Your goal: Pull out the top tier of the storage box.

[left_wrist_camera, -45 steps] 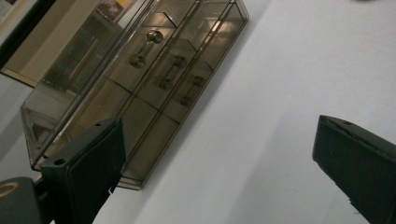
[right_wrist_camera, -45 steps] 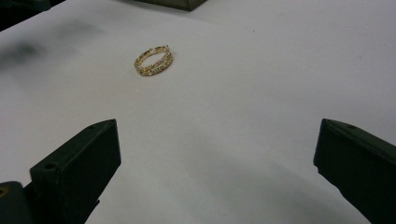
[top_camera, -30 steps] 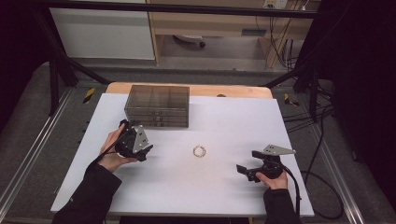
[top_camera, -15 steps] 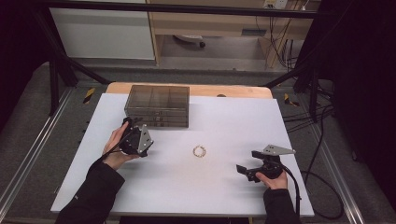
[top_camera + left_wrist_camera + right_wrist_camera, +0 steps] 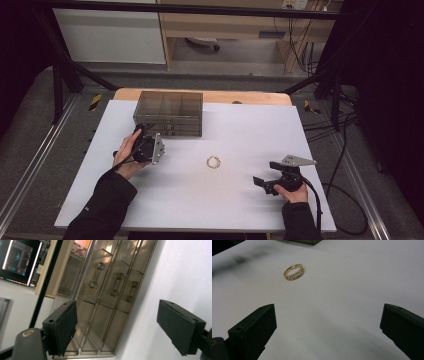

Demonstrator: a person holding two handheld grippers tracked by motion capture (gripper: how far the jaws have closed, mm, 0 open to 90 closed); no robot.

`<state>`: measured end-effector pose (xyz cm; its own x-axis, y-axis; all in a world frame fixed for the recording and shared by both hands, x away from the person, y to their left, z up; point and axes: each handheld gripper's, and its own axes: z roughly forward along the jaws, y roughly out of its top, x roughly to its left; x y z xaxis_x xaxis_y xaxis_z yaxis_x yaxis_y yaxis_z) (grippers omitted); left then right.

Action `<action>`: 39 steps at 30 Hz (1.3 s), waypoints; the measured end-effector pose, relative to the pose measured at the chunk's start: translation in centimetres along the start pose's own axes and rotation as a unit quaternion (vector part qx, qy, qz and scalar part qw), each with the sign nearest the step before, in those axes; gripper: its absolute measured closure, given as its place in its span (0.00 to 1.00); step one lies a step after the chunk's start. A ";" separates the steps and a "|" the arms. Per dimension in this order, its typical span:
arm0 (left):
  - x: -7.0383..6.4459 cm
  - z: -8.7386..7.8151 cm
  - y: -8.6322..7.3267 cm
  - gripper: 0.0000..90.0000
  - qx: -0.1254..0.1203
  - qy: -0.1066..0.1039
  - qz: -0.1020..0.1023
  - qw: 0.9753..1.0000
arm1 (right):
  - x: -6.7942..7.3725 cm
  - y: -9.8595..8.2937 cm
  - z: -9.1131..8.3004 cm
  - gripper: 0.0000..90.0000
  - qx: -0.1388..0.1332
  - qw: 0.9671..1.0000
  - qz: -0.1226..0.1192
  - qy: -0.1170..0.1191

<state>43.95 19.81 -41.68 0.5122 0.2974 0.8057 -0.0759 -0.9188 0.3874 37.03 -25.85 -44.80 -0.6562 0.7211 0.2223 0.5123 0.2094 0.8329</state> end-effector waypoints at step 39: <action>-0.5 2.6 0.4 0.50 0.001 0.082 0.104 0.991 | 0.0 0.0 0.0 0.01 0.000 1.000 0.000 0.000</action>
<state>45.93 18.62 -43.10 0.3388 0.1392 0.9305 -0.1636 -0.9652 0.2040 37.03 -25.84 -44.80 -0.6568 0.7205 0.2227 0.5125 0.2098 0.8327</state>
